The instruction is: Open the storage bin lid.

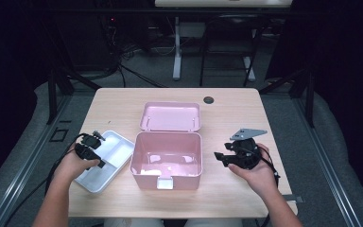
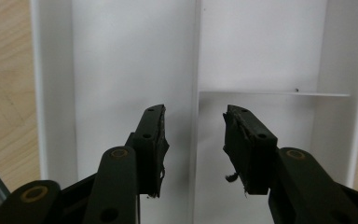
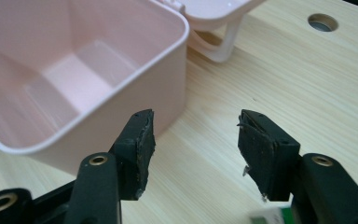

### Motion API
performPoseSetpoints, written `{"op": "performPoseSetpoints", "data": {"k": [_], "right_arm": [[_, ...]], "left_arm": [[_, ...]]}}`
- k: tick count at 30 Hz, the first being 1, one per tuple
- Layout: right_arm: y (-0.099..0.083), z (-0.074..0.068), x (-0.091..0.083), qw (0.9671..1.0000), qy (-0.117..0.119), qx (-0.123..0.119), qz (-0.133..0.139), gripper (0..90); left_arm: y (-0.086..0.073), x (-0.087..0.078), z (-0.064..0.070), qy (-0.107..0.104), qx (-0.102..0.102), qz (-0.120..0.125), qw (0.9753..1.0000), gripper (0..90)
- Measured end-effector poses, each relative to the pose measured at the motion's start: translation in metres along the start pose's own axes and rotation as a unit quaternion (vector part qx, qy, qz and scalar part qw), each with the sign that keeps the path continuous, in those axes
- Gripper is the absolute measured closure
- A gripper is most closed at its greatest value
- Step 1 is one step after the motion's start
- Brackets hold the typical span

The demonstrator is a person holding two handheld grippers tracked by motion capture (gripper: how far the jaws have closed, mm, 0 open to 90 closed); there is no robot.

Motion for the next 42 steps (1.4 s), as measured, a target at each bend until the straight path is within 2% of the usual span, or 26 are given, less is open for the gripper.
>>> {"op": "performPoseSetpoints", "data": {"k": [2, 3, 4, 5, 8, 10, 12, 13, 15, 18, 21, 24, 25, 26, 27, 28, 30, 31, 32, 33, 35, 37, 38, 39, 41, 42], "right_arm": [[0.0, 0.001, -0.001, 0.9999, -0.003, -0.006, -0.008, 44.8], [0.0, 0.004, -0.001, 0.9993, -0.005, -0.017, -0.033, 43.8], [0.0, 0.004, -0.001, 0.9993, -0.005, -0.017, -0.033, 43.8], [-0.001, 0.008, 0.0, 0.9984, -0.003, -0.03, -0.049, 42.0], [-0.006, 0.016, 0.003, 0.9954, -0.006, -0.037, -0.088, 42.0], [-0.007, 0.018, 0.003, 0.9944, -0.006, -0.038, -0.099, 41.8], [-0.01, 0.025, 0.004, 0.9908, -0.015, -0.051, -0.125, 40.4], [-0.011, 0.029, 0.004, 0.9892, -0.012, -0.052, -0.137, 38.5], [-0.012, 0.033, 0.003, 0.9881, -0.005, -0.047, -0.146, 37.5], [-0.012, 0.042, 0.002, 0.9854, -0.003, -0.042, -0.165, 32.4], [-0.013, 0.051, 0.001, 0.9821, 0.003, -0.035, -0.185, 24.1], [-0.015, 0.056, 0.002, 0.9772, 0.0, -0.05, -0.206, 14.9], [-0.016, 0.058, 0.003, 0.9743, -0.001, -0.056, -0.218, 14.1], [-0.016, 0.058, 0.003, 0.9743, -0.001, -0.056, -0.218, 14.1], [-0.019, 0.061, 0.006, 0.969, 0.002, -0.066, -0.238, 10.7], [-0.021, 0.062, 0.006, 0.9672, 0.003, -0.064, -0.246, 8.4], [-0.026, 0.067, 0.009, 0.9607, 0.005, -0.068, -0.269, 6.6], [-0.028, 0.069, 0.01, 0.9589, 0.006, -0.066, -0.276, 5.4], [-0.028, 0.069, 0.01, 0.9589, 0.006, -0.066, -0.276, 5.4], [-0.033, 0.075, 0.013, 0.9548, 0.011, -0.061, -0.291, 2.8], [-0.037, 0.08, 0.015, 0.9517, 0.014, -0.061, -0.301, 1.4], [-0.039, 0.081, 0.015, 0.9501, 0.014, -0.06, -0.306, 0.4], [-0.044, 0.085, 0.018, 0.9462, 0.018, -0.057, -0.318, 0.0], [-0.046, 0.086, 0.018, 0.9442, 0.021, -0.057, -0.324, 0.0], [-0.047, 0.087, 0.019, 0.9428, 0.023, -0.055, -0.328, 0.0], [-0.05, 0.088, 0.021, 0.9397, 0.028, -0.057, -0.336, 0.0]], "left_arm": [[-0.001, -0.003, -0.001, -0.002, -0.001, 0.003, 1.0, 55.5], [-0.003, -0.008, -0.004, 0.002, -0.006, 0.008, 0.9999, 54.5], [-0.003, -0.008, -0.004, 0.002, -0.006, 0.008, 0.9999, 54.4], [-0.004, -0.011, -0.004, 0.005, -0.007, 0.017, 0.9998, 53.0], [-0.011, -0.014, -0.002, 0.006, -0.003, 0.003, 1.0, 50.4], [-0.013, -0.015, -0.001, 0.008, 0.0, 0.008, 0.9999, 50.5], [-0.014, -0.018, -0.001, 0.001, -0.005, 0.017, 0.9999, 50.7], [-0.015, -0.021, 0.0, -0.004, -0.008, 0.025, 0.9996, 51.7], [-0.015, -0.024, -0.001, 0.003, -0.003, 0.027, 0.9996, 51.7], [-0.015, -0.026, 0.001, -0.003, 0.0, 0.031, 0.9995, 51.6], [-0.015, -0.028, 0.001, 0.002, -0.002, 0.03, 0.9995, 47.3], [-0.015, -0.029, 0.002, -0.014, -0.002, 0.03, 0.9995, 46.8], [-0.015, -0.029, 0.003, -0.016, -0.003, 0.029, 0.9994, 45.5], [-0.015, -0.029, 0.003, -0.016, -0.003, 0.029, 0.9994, 44.2], [-0.015, -0.029, 0.003, -0.016, 0.0, 0.031, 0.9994, 43.7], [-0.014, -0.029, 0.003, -0.016, 0.003, 0.033, 0.9993, 43.6], [-0.013, -0.032, 0.004, -0.022, -0.002, 0.048, 0.9986, 43.3], [-0.013, -0.033, 0.005, -0.024, -0.008, 0.054, 0.9983, 42.8], [-0.013, -0.033, 0.005, -0.024, -0.008, 0.054, 0.9983, 42.1], [-0.012, -0.035, 0.005, -0.025, -0.011, 0.06, 0.9978, 41.3], [-0.012, -0.036, 0.005, -0.027, -0.012, 0.065, 0.9974, 40.9], [-0.012, -0.037, 0.005, -0.028, -0.012, 0.066, 0.9974, 40.0], [-0.012, -0.038, 0.005, -0.03, -0.011, 0.066, 0.9973, 39.7], [-0.012, -0.038, 0.005, -0.034, -0.011, 0.068, 0.997, 39.5], [-0.013, -0.038, 0.005, -0.036, -0.012, 0.069, 0.9969, 39.6], [-0.013, -0.038, 0.005, -0.039, -0.012, 0.067, 0.9969, 39.6]]}}
Point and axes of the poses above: each handheld gripper's, and its own axes: x roughly forward along the jaws, y roughly out of its top, z roughly to its right, the point moved 4 cm from there along x, roughly forward along the jaws, and after that the axes turned 9 degrees about -x, right-handed, at the moved point
